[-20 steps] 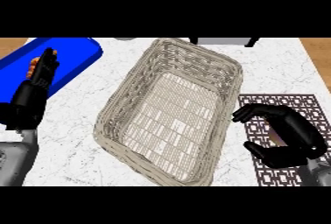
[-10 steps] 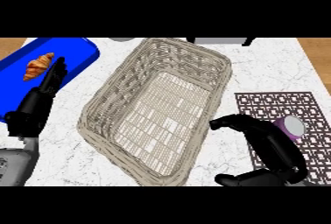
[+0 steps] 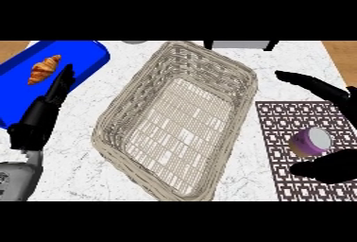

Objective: Pick the can from the placemat and place it in the basket

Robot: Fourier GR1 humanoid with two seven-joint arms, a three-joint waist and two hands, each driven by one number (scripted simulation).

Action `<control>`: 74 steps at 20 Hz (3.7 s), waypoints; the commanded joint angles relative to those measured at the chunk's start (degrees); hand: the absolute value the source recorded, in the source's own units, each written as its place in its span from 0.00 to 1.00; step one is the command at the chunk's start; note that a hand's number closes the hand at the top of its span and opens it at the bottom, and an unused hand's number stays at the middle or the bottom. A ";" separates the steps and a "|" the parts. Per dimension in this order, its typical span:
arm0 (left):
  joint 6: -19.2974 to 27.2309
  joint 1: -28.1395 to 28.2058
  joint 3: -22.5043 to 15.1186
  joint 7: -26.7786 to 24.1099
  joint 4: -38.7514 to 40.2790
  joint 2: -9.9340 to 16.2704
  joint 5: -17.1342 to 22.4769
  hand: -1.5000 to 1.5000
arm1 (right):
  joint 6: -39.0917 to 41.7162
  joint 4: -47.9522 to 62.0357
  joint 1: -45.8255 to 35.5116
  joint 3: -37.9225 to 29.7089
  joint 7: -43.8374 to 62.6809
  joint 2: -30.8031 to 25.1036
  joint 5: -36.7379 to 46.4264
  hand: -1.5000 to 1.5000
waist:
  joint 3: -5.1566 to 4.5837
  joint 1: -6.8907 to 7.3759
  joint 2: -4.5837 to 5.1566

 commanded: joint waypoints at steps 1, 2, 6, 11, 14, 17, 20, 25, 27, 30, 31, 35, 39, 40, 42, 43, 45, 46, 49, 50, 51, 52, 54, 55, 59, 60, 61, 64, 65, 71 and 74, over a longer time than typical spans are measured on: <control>0.21 -0.57 -0.41 -0.10 0.27 -0.54 -0.52 0.50 | 13.35 0.62 -5.21 1.32 3.48 -13.04 1.41 0.00 | 0.01 0.44 0.32; -0.82 -0.80 0.75 -0.74 1.30 0.35 0.41 0.50 | 17.46 2.51 -6.40 0.68 2.55 -15.50 -0.93 0.00 | 0.02 0.71 0.58; -0.51 0.09 -0.12 -1.54 0.16 -0.44 -0.52 0.50 | 29.94 5.32 -11.61 1.80 4.92 -21.42 -7.92 0.00 | 0.10 1.06 0.35; -1.90 2.77 1.00 -1.75 -1.55 0.01 0.08 0.50 | 39.04 13.57 -14.75 3.65 1.85 -20.88 -6.49 0.00 | 0.33 0.94 0.42; -1.98 -1.35 0.98 0.53 -0.45 -0.44 -0.86 0.50 | 42.35 21.57 -19.79 4.88 0.01 -18.56 -1.56 0.00 | 0.36 1.12 0.73; -0.25 -0.37 1.12 -1.25 1.11 -3.25 -2.41 0.50 | 42.85 19.72 -18.54 5.17 -0.46 -15.80 1.87 0.00 | 0.36 0.05 0.43; -2.05 -0.05 1.83 1.11 -0.89 -2.38 -1.71 0.50 | 42.31 22.08 -19.75 7.92 -2.37 -11.89 7.63 0.00 | 0.37 0.38 0.45; -1.41 2.24 1.76 2.15 -4.79 -3.74 -2.93 0.50 | 39.78 22.33 -13.74 8.67 -13.74 -12.48 19.04 0.00 | 0.41 0.11 0.32; -3.83 -0.44 4.77 3.46 -3.72 -1.34 -1.03 0.50 | 42.38 23.86 -16.28 9.63 -13.18 -12.32 20.16 0.00 | 0.38 0.18 0.34; -3.93 1.09 3.53 0.95 -2.01 -2.61 -3.09 0.50 | 39.42 26.89 -15.01 12.72 -15.21 -9.30 26.62 0.00 | 0.38 0.13 0.38; -4.34 0.63 4.00 -2.29 0.44 -2.87 -2.65 0.50 | 35.61 26.23 -11.75 15.59 -17.82 -9.33 29.96 0.00 | 0.39 0.00 0.49; -4.59 4.61 3.77 3.61 -8.44 -2.95 -2.61 0.50 | 31.90 30.82 -9.25 14.89 -26.23 -12.50 35.51 0.00 | 0.43 0.20 0.25; -3.40 -0.27 4.32 -2.06 1.95 -6.22 -5.85 0.50 | 33.19 31.84 -10.32 13.29 -24.20 -6.56 38.53 0.00 | 0.36 -0.47 0.31; -2.56 3.04 1.94 1.34 -4.37 -6.79 -6.67 0.50 | 26.69 37.93 -9.52 15.25 -28.11 -6.27 41.35 0.00 | 0.41 0.18 0.39; -5.33 0.03 5.73 1.33 -1.11 -5.00 -4.37 0.50 | 27.43 41.02 -12.69 14.81 -30.12 -4.08 44.10 0.00 | 0.38 0.08 0.40; -4.08 -0.77 5.03 1.02 0.50 -6.19 -5.69 0.50 | 26.23 31.90 -4.50 13.29 -27.25 -5.96 42.50 0.00 | 0.36 -0.86 0.21; -6.63 -2.12 7.37 -1.02 3.20 -4.67 -4.53 0.50 | 25.53 39.70 -8.49 13.88 -32.03 -4.19 46.14 0.00 | 0.36 -0.32 0.35; -6.41 2.61 6.77 -0.86 -1.89 -4.61 -5.39 0.50 | 27.76 35.96 -8.42 11.99 -27.73 -1.75 44.85 0.00 | 0.35 -0.24 0.22; -5.27 1.65 5.18 2.14 -4.16 -7.51 -6.37 0.50 | 25.08 39.29 -9.39 11.74 -33.72 -2.53 48.89 0.00 | 0.37 -0.19 0.27; -7.43 -0.16 7.73 3.56 -3.81 -5.14 -4.52 0.50 | 23.44 39.71 -8.51 10.99 -33.77 -1.99 49.40 0.00 | 0.37 -0.25 0.26; -4.45 -0.49 5.89 -0.97 0.95 -8.10 -8.01 0.50 | 24.59 38.38 -8.65 10.39 -32.94 -0.62 49.22 0.00 | 0.35 -0.45 0.29; -8.02 -1.81 8.45 3.07 -1.22 -5.49 -4.79 0.50 | 24.84 37.51 -7.05 9.95 -32.72 -0.78 50.23 0.00 | 0.36 -0.46 0.24; -7.53 2.54 7.40 2.05 -5.14 -6.61 -5.92 0.50 | 22.78 39.68 -5.63 8.94 -37.15 -2.52 51.54 0.00 | 0.37 -0.34 0.22; -6.68 -0.09 7.25 1.06 -1.42 -7.20 -7.76 0.50 | 26.56 36.08 -5.00 7.84 -33.66 -1.33 51.18 0.00 | 0.35 -0.60 0.21; -7.25 2.04 8.43 -3.32 -0.14 -7.70 -7.84 0.50 | 21.62 40.53 -3.63 7.15 -37.84 -0.17 54.10 0.00 | 0.35 -0.45 0.27; -9.42 0.55 10.10 -1.31 0.77 -6.29 -6.23 0.50 | 23.46 41.63 -5.57 7.36 -37.43 1.35 55.10 0.00 | 0.35 -0.35 0.28; -9.65 1.15 10.05 -1.52 -0.26 -5.92 -6.67 0.50 | 20.84 41.23 -2.39 7.47 -38.63 1.01 55.67 0.00 | 0.36 -0.43 0.26; -9.43 0.89 10.52 -2.03 0.01 -6.70 -7.79 0.50 | 24.54 36.89 -2.16 6.07 -36.34 2.25 57.21 0.00 | 0.35 -0.51 0.23; -8.63 0.40 9.08 1.02 -1.72 -8.47 -8.19 0.50 | 23.89 37.68 -1.09 5.29 -39.96 0.31 57.33 0.00 | 0.36 -0.52 0.22; -9.47 2.86 10.52 -4.37 0.65 -8.78 -8.92 0.50 | 20.52 44.54 -3.24 4.36 -38.60 5.22 61.66 0.00 | 0.35 -0.40 0.29; -8.13 0.27 9.49 -0.60 -0.54 -10.17 -10.23 0.50 | 17.76 49.29 -3.34 3.81 -44.22 2.63 63.35 0.00 | 0.36 -0.42 0.32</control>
